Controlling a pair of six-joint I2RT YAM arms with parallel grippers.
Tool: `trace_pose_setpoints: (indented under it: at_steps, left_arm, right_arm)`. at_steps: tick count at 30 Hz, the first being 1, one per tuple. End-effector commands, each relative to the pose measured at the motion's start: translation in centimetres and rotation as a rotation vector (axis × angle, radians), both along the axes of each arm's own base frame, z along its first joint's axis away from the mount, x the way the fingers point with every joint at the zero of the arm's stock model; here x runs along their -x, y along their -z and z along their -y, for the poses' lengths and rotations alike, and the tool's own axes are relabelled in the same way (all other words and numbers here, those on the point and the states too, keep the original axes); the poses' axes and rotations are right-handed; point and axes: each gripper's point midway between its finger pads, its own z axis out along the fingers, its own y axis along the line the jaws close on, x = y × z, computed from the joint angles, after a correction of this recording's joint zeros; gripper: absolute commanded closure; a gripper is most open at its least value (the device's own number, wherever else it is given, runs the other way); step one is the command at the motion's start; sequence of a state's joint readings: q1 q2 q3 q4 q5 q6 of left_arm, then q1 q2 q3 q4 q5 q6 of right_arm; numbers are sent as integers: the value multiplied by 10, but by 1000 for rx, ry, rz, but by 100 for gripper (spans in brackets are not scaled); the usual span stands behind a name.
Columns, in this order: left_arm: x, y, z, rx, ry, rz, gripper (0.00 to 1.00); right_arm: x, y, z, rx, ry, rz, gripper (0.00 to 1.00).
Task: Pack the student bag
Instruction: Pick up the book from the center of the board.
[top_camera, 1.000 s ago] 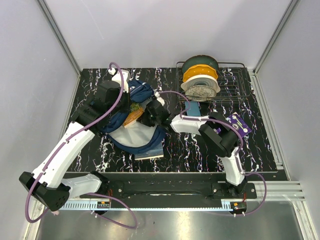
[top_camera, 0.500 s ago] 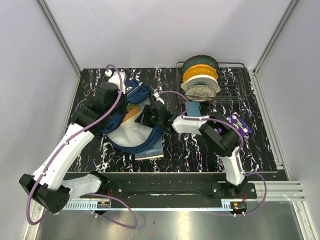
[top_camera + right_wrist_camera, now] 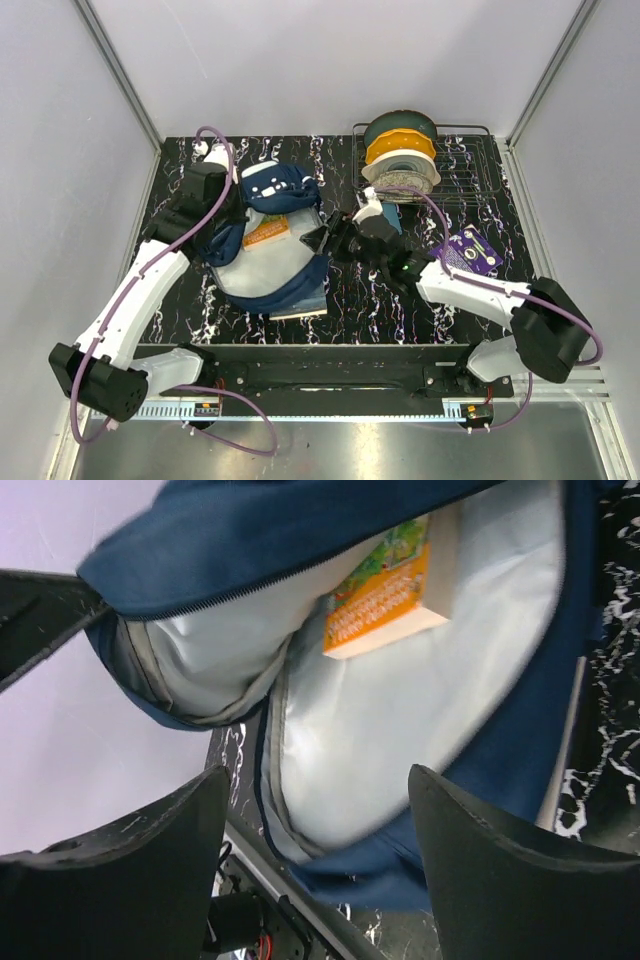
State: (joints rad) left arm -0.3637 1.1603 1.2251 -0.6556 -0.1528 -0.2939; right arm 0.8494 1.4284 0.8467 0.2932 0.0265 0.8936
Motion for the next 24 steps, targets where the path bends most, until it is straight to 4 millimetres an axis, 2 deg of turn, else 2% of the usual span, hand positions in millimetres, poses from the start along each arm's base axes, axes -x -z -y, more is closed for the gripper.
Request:
trace_pose_setpoints:
  at_steps: [1,5,8,11,14,15,16,17,18,19,20,22,23,24]
  left_arm:
    - [-15,2,-7,26,-52,38,100]
    - [-28,2,-13,9,-95,35,100]
    - [-45,1,-21,11,-128,6,100]
    - [-49,0,-12,31,-87,-20,100]
    - [-38,8,1,87,-21,-39,99]
    - [-34,10,1,95,-22,-39,76]
    - [-26,25,-1,90,-28,-67,65]
    - [-17,19,-4,104,-38,-45,58]
    - [-11,19,-4,114,-34,-42,41]
    - [-2,31,-6,110,-34,-61,32]
    - [8,21,-9,127,-40,-24,25]
    - [25,31,-18,122,-70,-40,13]
    - [36,22,-21,148,-79,-8,9]
    - [44,24,-20,165,-76,-13,6]
  right_arm:
    - [-7,25,21,64,80,-40,21]
    - [-2,24,21,67,58,-69,19]
    - [6,42,37,103,93,-106,19]
    - [17,71,49,168,97,-167,20]
    - [26,90,49,177,72,-212,22]
    - [28,97,50,187,68,-228,23]
    - [31,101,48,190,54,-239,24]
    - [31,110,46,204,44,-249,25]
    - [31,112,43,208,31,-251,26]
    - [31,113,40,208,19,-254,26]
    - [31,116,33,207,-16,-261,27]
    - [34,118,24,195,-58,-272,27]
    - [32,121,19,195,-67,-279,28]
    - [32,123,17,197,-73,-284,28]
